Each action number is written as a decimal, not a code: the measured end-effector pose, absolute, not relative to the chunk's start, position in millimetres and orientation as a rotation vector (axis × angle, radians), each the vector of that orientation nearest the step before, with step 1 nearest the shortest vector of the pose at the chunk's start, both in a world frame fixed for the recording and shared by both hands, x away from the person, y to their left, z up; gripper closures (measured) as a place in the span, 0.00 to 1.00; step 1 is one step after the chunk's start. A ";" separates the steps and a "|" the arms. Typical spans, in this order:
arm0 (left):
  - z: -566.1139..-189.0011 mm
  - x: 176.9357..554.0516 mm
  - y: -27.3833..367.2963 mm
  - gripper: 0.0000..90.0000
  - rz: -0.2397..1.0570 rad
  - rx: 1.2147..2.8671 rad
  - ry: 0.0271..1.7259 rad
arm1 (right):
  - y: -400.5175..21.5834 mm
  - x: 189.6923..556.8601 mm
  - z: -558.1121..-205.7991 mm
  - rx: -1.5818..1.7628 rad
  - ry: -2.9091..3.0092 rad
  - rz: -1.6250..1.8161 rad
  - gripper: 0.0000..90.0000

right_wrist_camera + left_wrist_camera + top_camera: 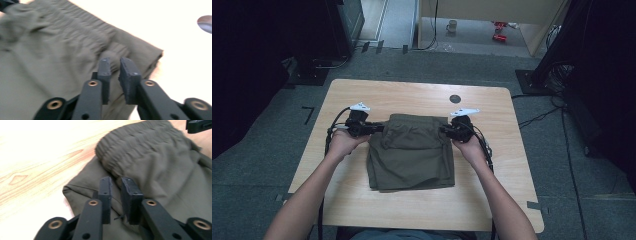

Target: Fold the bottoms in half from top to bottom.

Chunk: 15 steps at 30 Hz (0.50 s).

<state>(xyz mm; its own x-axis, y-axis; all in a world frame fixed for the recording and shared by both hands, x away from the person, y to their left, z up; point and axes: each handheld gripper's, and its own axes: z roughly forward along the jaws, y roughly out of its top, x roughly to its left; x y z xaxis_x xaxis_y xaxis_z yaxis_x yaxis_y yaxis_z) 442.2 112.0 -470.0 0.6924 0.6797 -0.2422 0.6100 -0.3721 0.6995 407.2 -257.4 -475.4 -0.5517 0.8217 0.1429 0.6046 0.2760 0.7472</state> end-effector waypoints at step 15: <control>-497.8 468.8 93.2 0.98 0.067 2.140 1.016 | -256.1 440.1 -501.4 1.402 2.280 1.079 1.00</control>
<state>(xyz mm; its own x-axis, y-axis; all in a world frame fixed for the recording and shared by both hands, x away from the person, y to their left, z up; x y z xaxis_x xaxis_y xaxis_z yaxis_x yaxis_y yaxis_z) 468.8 93.2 -497.8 0.6831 0.6842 -0.2552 0.6448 -0.4011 0.6507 440.1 -256.1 -501.4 -0.5031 0.8498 0.1571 0.6603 0.2607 0.7043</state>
